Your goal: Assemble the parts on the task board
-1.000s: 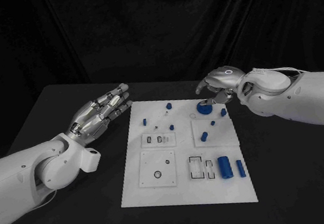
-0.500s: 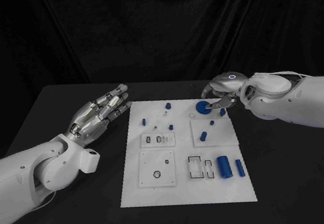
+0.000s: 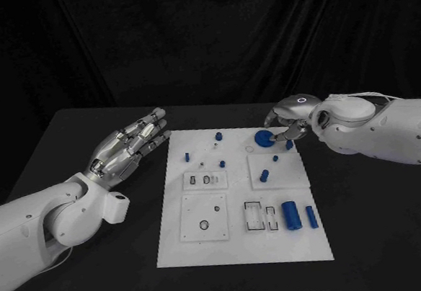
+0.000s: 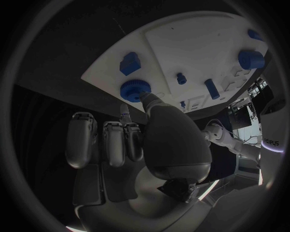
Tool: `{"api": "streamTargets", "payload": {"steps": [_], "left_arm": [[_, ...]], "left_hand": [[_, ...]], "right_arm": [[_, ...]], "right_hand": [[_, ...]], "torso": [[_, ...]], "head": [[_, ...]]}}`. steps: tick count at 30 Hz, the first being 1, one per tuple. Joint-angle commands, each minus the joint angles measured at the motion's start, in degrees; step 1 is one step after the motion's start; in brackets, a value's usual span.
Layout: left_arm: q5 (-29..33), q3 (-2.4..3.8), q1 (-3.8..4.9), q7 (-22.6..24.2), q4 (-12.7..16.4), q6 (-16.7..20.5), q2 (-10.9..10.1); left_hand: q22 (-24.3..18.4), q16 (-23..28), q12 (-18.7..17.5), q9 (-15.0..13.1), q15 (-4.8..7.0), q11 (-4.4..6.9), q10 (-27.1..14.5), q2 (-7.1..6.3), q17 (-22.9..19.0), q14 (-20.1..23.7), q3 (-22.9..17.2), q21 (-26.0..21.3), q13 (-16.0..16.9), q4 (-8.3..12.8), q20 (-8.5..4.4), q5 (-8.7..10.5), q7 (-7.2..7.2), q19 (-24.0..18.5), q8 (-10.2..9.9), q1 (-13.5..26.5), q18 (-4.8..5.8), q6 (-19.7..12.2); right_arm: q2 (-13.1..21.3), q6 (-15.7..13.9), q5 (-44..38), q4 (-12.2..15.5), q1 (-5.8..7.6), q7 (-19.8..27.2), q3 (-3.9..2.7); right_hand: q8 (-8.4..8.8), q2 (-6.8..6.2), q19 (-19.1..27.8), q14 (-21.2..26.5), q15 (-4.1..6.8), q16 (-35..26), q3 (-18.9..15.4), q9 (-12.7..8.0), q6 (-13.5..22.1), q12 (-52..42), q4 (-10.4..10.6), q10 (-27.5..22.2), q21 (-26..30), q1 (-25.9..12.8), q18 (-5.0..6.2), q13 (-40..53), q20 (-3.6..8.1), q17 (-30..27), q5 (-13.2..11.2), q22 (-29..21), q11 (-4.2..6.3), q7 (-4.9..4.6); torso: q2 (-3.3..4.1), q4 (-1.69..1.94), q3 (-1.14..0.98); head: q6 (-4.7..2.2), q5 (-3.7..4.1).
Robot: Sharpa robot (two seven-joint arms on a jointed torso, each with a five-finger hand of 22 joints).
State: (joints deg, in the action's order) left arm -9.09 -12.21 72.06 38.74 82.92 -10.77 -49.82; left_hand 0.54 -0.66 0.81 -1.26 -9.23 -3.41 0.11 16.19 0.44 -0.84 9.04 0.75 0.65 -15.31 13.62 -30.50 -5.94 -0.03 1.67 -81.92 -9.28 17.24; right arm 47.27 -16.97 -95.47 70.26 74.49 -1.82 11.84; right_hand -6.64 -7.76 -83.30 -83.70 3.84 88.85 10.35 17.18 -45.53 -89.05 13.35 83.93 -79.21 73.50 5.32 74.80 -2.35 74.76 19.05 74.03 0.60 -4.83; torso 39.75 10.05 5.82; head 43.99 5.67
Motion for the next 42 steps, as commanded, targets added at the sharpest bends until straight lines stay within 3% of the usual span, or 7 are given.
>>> {"api": "streamTargets", "payload": {"steps": [1, 10, 17, 23, 32, 36, 42], "left_arm": [[0.0, 0.05, -0.09, 0.9, 0.1, -0.7, 0.1], [0.0, 0.05, -0.12, 0.9, 0.0, -0.7, 0.1], [0.0, 0.05, -0.14, 0.9, 0.0, -0.7, 0.1], [0.0, 0.05, -0.15, 0.9, 0.0, -0.8, 0.1], [0.0, 0.05, -0.17, 0.9, 0.0, -0.9, 0.1], [0.0, 0.05, -0.19, 0.9, 0.0, -0.9, 0.1], [0.0, 0.05, -0.21, 0.8, -0.1, -0.9, 0.1]], "left_hand": [[-0.3, -0.5, -0.8, -1.0, -0.39, -0.65, 0.0, -0.57, 0.1, -0.2, -2.9, -0.5, -0.6, 0.7, 0.03, -0.66, -0.02, 0.3, 0.9, -0.6, 1.1, 0.9], [-0.3, -0.5, -0.7, -1.0, -0.44, -0.69, 0.1, -0.6, 0.1, -0.2, -3.0, -0.5, -0.6, 0.7, 0.04, -0.67, -0.03, 0.3, 0.9, -0.6, 1.14, 0.9], [-0.3, -0.5, -0.7, -1.0, -0.48, -0.75, 0.1, -0.64, 0.1, -0.2, -3.0, -0.5, -0.6, 0.8, 0.04, -0.66, -0.06, 0.3, 0.9, -0.6, 1.19, 0.8], [-0.3, -0.5, -0.7, -1.0, -0.48, -0.75, 0.1, -0.64, 0.1, -0.2, -3.0, -0.5, -0.6, 0.8, 0.04, -0.66, -0.06, 0.3, 0.9, -0.6, 1.19, 0.8], [-0.3, -0.5, -0.7, -1.0, -0.51, -0.81, 0.2, -0.66, 0.1, -0.2, -3.0, -0.5, -0.5, 0.8, 0.04, -0.66, -0.09, 0.3, 0.9, -0.6, 1.23, 0.8], [-0.3, -0.5, -0.7, -1.0, -0.51, -0.81, 0.2, -0.66, 0.1, -0.2, -3.0, -0.5, -0.5, 0.8, 0.04, -0.66, -0.09, 0.3, 0.9, -0.6, 1.23, 0.8], [-0.3, -0.5, -0.7, -1.0, -0.53, -0.88, 0.2, -0.68, 0.1, -0.2, -3.1, -0.5, -0.5, 0.8, 0.04, -0.66, -0.13, 0.3, 0.8, -0.6, 1.25, 0.8]], "right_arm": [[-0.1, 0.8, 0.0, -0.2, -0.22, -1.2, -0.02], [-0.8, 1.2, 0.0, -0.9, -0.45, -1.0, -0.03], [-1.4, 1.7, 0.0, -1.4, -0.53, -1.0, -0.03], [-1.7, 2.4, 0.0, -2.0, -0.68, -1.0, -0.03], [-2.3, 3.1, 0.1, -2.8, -1.21, -0.4, -0.03], [-2.4, 3.1, 1.1, -3.0, -1.32, 0.0, -0.03], [-2.5, 2.7, 2.1, -3.0, -1.38, 0.5, -0.03]], "right_hand": [[0.86, 0.67, 0.5, -6.3, -0.05, 1.1, 0.1, 0.0, 0.2, -1.0, 0.1, 6.1, -0.1, -0.6, -2.26, 15.2, -0.23, 15.2, -1.3, 9.1, -0.4, 0.0], [1.7, 0.35, 0.6, -6.3, -0.22, 1.1, -0.9, -0.9, 1.1, -1.0, 1.2, 6.1, 0.4, -2.3, -2.17, 15.2, -0.44, 15.2, -8.5, 9.1, -0.61, -0.22], [1.95, 0.27, 0.8, -6.3, -0.25, 1.1, -1.1, -1.2, 1.4, -1.0, 1.5, 6.1, 0.7, -2.6, -2.09, 15.2, -0.47, 15.2, -9.1, 9.0, -0.66, -0.29], [1.87, 1.45, 1.2, -6.3, -0.35, 1.1, -0.6, -1.8, 0.9, -1.0, 1.4, 6.1, 1.5, -2.4, -1.93, 15.2, -0.58, 15.2, -6.0, 8.8, -0.75, -0.37], [0.64, 3.94, 2.0, -6.3, -0.32, 1.1, 1.6, -2.1, -2.3, -1.0, 0.0, 6.1, 3.1, -2.0, -1.58, 15.2, -0.6, 15.2, 3.8, 8.3, -0.58, -0.14], [0.0, 4.22, 2.6, -6.3, -0.15, 1.1, 3.1, -1.8, -4.0, -1.0, -1.1, 6.1, 4.1, -1.4, -1.38, 15.2, -0.45, 15.2, 6.1, 8.0, -0.34, 0.13], [-0.66, 4.19, 2.6, -6.3, -0.07, 1.1, 3.9, -1.4, -5.4, -1.0, -1.7, 6.1, 4.3, -1.2, -1.35, 15.2, -0.38, 15.2, 7.0, 7.9, -0.22, 0.27]], "torso": [[0.06, 0.07, -0.07], [0.06, 0.02, 0.0], [0.0, 0.02, -0.03], [-0.01, 0.05, -0.06], [0.01, 0.03, 0.01], [0.0, 0.02, 0.02], [0.04, 0.03, -0.02]], "head": [[-0.03, 0.04], [-0.01, 0.01], [0.09, 0.07], [0.15, 0.13], [0.27, 0.01], [0.35, -0.03], [0.45, -0.11]]}}
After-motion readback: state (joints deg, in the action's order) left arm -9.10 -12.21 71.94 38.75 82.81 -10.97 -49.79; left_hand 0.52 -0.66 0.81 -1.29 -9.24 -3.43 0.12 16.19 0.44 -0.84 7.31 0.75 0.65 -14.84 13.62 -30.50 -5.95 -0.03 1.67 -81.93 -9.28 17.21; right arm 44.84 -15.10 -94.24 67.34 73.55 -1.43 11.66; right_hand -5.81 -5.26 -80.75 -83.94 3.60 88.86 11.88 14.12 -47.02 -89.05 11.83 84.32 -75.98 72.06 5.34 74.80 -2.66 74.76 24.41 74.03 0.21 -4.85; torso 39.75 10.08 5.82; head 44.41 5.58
